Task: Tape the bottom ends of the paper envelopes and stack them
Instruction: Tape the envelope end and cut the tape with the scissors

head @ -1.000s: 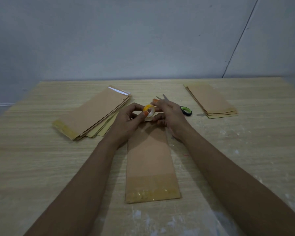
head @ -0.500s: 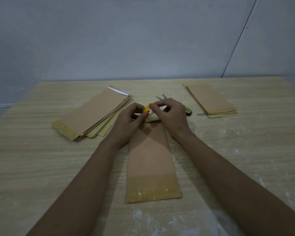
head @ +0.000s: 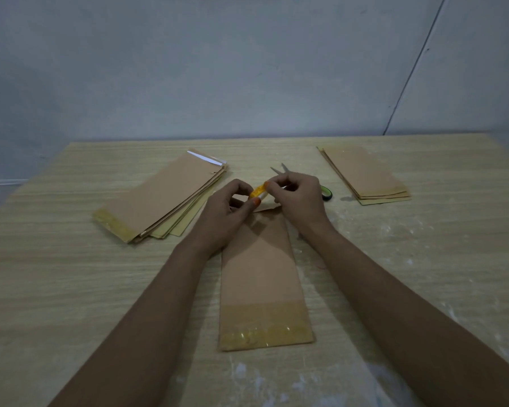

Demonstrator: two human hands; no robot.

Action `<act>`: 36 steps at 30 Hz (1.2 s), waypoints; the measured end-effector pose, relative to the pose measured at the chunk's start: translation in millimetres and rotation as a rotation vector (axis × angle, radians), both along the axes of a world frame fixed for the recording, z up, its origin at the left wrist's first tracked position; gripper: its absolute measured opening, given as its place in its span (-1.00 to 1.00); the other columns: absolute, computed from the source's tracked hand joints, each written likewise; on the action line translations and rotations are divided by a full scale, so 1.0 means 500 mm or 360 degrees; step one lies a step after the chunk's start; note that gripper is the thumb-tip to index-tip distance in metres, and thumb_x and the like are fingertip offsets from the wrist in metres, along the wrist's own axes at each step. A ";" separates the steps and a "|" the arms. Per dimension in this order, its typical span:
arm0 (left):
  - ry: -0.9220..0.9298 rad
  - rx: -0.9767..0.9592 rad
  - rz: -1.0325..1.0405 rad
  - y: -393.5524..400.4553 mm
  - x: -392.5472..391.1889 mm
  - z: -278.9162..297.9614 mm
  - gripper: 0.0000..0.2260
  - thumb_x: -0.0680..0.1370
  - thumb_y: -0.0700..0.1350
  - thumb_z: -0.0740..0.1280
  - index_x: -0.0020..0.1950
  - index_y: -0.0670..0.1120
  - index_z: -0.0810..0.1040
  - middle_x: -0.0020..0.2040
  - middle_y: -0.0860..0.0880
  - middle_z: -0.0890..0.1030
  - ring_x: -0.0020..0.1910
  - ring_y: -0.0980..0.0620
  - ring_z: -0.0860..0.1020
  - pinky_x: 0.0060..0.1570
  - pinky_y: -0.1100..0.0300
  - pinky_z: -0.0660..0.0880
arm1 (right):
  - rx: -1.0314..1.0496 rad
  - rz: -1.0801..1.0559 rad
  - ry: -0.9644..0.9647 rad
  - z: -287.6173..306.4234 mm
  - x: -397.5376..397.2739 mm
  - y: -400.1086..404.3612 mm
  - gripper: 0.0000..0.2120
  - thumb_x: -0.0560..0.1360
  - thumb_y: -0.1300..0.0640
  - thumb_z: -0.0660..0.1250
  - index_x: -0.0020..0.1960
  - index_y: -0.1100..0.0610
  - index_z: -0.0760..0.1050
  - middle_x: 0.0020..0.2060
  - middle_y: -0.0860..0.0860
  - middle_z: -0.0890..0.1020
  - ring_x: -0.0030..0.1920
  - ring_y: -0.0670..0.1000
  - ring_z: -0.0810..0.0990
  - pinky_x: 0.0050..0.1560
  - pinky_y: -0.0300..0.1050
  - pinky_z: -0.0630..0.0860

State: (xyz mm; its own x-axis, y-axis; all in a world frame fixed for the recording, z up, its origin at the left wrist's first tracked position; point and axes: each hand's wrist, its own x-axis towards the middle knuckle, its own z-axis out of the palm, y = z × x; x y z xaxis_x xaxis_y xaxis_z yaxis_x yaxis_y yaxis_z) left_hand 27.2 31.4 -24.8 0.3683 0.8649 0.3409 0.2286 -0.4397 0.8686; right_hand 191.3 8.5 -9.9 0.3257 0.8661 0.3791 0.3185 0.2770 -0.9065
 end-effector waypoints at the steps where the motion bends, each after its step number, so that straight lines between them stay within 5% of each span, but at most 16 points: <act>1: -0.0007 -0.0004 -0.0003 -0.001 0.000 0.001 -0.93 0.59 -0.08 0.39 0.00 -0.05 0.53 -0.12 0.16 0.58 -0.27 0.15 0.53 -0.29 0.32 0.43 | -0.0039 0.0029 0.0048 0.003 0.000 -0.002 -0.90 0.42 0.31 0.41 -0.22 0.19 0.69 -0.37 -0.06 0.65 -0.34 -0.11 0.58 -0.25 -0.13 0.55; 8: -0.0011 -0.0126 -0.0026 -0.006 0.001 0.003 -0.88 0.55 -0.10 0.43 0.00 -0.04 0.51 -0.13 -0.05 0.64 -0.23 0.08 0.59 -0.24 0.22 0.50 | -0.0209 0.0132 0.0201 0.018 0.001 -0.015 -0.88 0.45 0.31 0.40 -0.23 0.18 0.66 -0.48 -0.14 0.58 -0.42 -0.17 0.52 -0.40 -0.30 0.43; 18: -0.0088 -0.0051 0.0046 0.006 0.000 0.000 -0.87 0.57 -0.11 0.42 -0.02 -0.12 0.51 -0.18 0.18 0.57 -0.25 0.11 0.52 -0.24 0.26 0.42 | -0.0440 0.0099 0.0260 0.028 -0.002 -0.021 -0.96 0.45 0.27 0.44 -0.17 0.24 0.65 -0.34 0.10 0.67 -0.39 -0.05 0.65 -0.50 -0.26 0.38; 23: -0.0254 -0.0129 -0.0029 0.009 0.001 0.003 -0.91 0.57 -0.18 0.42 -0.03 -0.04 0.52 -0.08 0.01 0.61 -0.13 0.03 0.60 -0.16 0.23 0.50 | -0.0663 0.0102 0.0527 0.042 0.001 -0.022 -0.95 0.44 0.25 0.45 -0.12 0.24 0.64 -0.35 0.05 0.68 -0.37 -0.09 0.65 -0.40 -0.23 0.42; 27: -0.0182 -0.0059 -0.0010 0.012 -0.002 0.005 -0.90 0.57 -0.22 0.40 -0.03 -0.02 0.54 -0.10 0.08 0.60 -0.21 0.21 0.54 -0.21 0.37 0.42 | -0.0714 0.0100 0.0609 0.046 0.006 -0.019 -0.96 0.44 0.29 0.44 -0.17 0.28 0.62 -0.48 0.03 0.63 -0.45 -0.08 0.57 -0.42 -0.26 0.41; 33: -0.0019 -0.0013 -0.0041 0.011 0.002 0.003 -0.91 0.62 -0.22 0.32 0.00 -0.02 0.53 -0.08 -0.08 0.58 -0.28 0.18 0.44 -0.24 0.35 0.38 | -0.0822 0.0041 0.0630 0.046 0.022 -0.008 -0.90 0.40 0.30 0.45 -0.28 0.30 0.60 -0.44 0.11 0.63 -0.43 0.00 0.48 -0.43 -0.24 0.43; 36: 0.0039 -0.0027 -0.0061 0.012 0.001 0.000 -0.94 0.63 -0.18 0.31 0.03 -0.03 0.54 -0.12 0.04 0.53 -0.29 0.20 0.43 -0.26 0.36 0.36 | -0.0890 0.0061 0.0639 0.049 0.030 -0.011 -0.92 0.40 0.31 0.45 -0.25 0.29 0.60 -0.40 0.11 0.63 -0.46 -0.05 0.50 -0.49 -0.28 0.42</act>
State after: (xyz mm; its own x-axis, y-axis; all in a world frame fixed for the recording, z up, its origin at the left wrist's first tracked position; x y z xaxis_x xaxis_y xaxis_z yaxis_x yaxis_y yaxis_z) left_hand 27.9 37.4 -25.0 0.4092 0.8557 0.3166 0.2332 -0.4336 0.8704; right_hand 206.2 3.1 14.6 0.3125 0.9103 -0.2714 -0.0726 -0.2620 -0.9623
